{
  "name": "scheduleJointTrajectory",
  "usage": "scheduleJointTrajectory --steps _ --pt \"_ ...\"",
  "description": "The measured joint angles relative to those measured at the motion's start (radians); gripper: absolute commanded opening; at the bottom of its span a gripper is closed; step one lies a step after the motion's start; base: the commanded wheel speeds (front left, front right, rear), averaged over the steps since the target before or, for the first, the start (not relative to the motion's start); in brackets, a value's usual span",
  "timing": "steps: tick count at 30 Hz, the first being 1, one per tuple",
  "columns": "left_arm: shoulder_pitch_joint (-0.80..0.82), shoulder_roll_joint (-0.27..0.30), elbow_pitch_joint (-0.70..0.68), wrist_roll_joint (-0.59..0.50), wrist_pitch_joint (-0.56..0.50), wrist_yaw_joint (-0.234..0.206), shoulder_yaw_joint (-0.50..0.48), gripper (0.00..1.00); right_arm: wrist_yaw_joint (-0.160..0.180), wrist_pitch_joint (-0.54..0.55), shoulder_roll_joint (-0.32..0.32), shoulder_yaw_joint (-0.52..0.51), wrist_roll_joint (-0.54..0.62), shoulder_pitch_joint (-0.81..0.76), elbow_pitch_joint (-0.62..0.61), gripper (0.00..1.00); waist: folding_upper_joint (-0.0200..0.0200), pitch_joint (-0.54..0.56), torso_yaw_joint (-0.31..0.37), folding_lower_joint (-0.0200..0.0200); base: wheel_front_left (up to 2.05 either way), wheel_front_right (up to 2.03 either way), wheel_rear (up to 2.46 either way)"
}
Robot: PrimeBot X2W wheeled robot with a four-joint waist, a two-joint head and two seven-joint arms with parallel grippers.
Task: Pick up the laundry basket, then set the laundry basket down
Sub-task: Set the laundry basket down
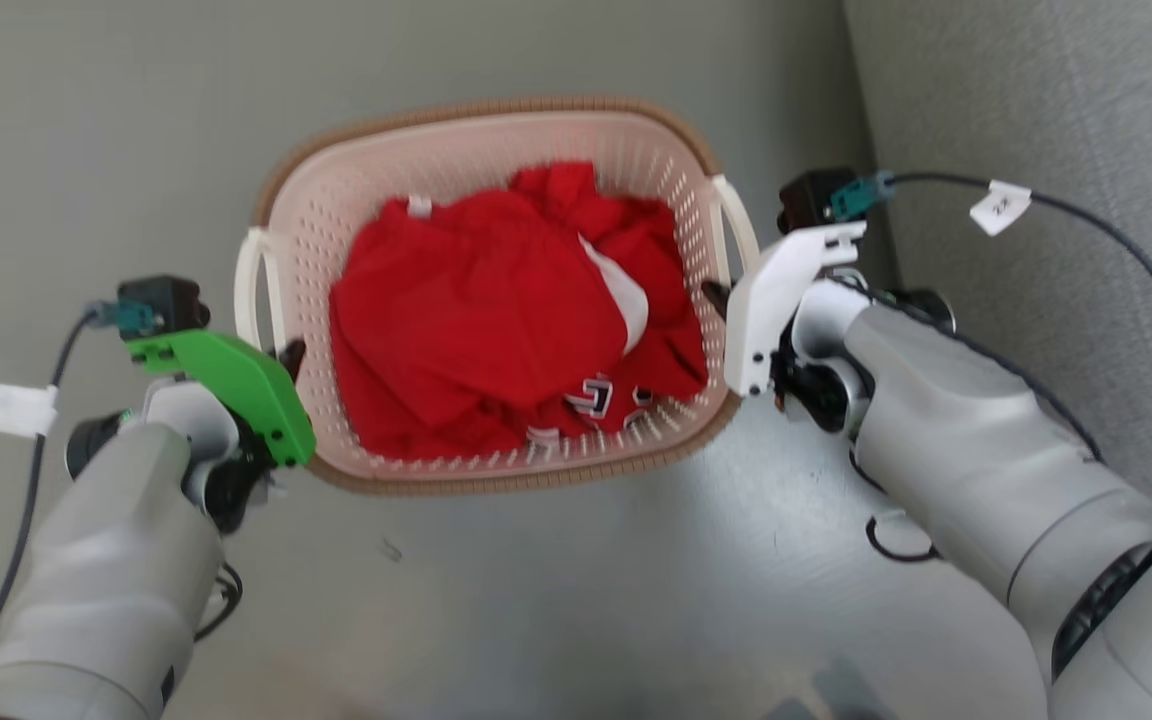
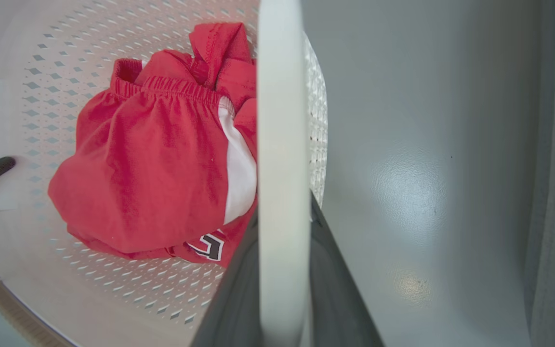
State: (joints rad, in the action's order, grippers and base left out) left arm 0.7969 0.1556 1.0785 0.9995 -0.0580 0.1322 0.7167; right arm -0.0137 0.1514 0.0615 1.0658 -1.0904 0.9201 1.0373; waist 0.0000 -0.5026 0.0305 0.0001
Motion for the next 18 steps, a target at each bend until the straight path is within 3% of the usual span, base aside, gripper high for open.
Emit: scheduleJointTrajectory --steps 18 --pt "0.142 0.008 0.006 -0.02 0.048 0.0 -0.009 0.0 0.014 -0.063 0.002 0.015 0.027 0.137 -0.002 0.0 0.0 -0.213 -0.011 0.0001 0.0 0.0 0.0"
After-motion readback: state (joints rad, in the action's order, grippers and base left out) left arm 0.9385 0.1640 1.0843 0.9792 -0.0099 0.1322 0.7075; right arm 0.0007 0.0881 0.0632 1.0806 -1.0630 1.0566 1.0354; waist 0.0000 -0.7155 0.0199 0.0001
